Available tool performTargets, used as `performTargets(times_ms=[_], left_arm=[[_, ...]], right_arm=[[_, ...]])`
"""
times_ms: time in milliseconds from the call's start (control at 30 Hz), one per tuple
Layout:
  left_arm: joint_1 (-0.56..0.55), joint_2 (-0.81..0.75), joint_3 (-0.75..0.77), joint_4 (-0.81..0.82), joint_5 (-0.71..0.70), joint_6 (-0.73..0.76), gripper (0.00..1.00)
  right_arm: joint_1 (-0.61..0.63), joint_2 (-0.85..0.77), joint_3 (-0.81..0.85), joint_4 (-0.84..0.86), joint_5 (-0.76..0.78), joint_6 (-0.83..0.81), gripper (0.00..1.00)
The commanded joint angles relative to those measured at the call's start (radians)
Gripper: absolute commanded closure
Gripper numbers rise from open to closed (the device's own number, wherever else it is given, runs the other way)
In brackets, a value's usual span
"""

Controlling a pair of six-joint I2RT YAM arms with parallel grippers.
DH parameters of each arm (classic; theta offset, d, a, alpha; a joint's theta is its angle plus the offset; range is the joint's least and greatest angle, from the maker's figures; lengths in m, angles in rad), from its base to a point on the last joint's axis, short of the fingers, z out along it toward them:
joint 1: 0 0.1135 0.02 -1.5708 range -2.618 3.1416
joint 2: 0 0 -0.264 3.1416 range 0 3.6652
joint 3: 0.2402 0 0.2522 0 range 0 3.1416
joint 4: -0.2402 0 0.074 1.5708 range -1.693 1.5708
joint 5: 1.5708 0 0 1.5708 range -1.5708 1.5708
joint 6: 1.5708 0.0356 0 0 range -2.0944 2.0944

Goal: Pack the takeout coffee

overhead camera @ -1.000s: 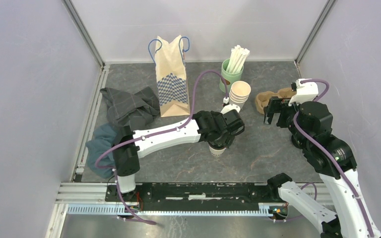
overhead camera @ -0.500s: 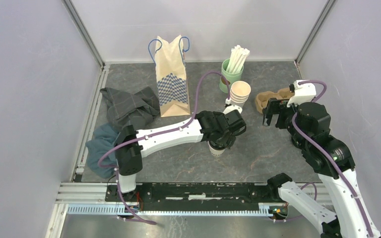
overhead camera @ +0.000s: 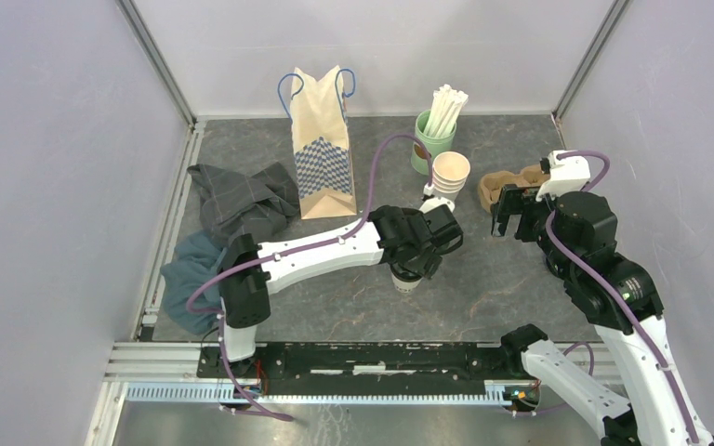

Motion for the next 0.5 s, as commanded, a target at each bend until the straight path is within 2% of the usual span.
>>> performTargets(times_ms=[0,467], left_arm=[[-0.005,-0.005,0.077,-0.041,-0.031,0.012,0.2],[-0.004,0.008,0.052,-0.039,-0.007,0.019,0.18]], right_arm=[[0.0,-0.003,-0.004,0.057,-0.005,0.009,0.02],[0.0,-0.001,-0.006,0.065,-0.014,0.02,0.02]])
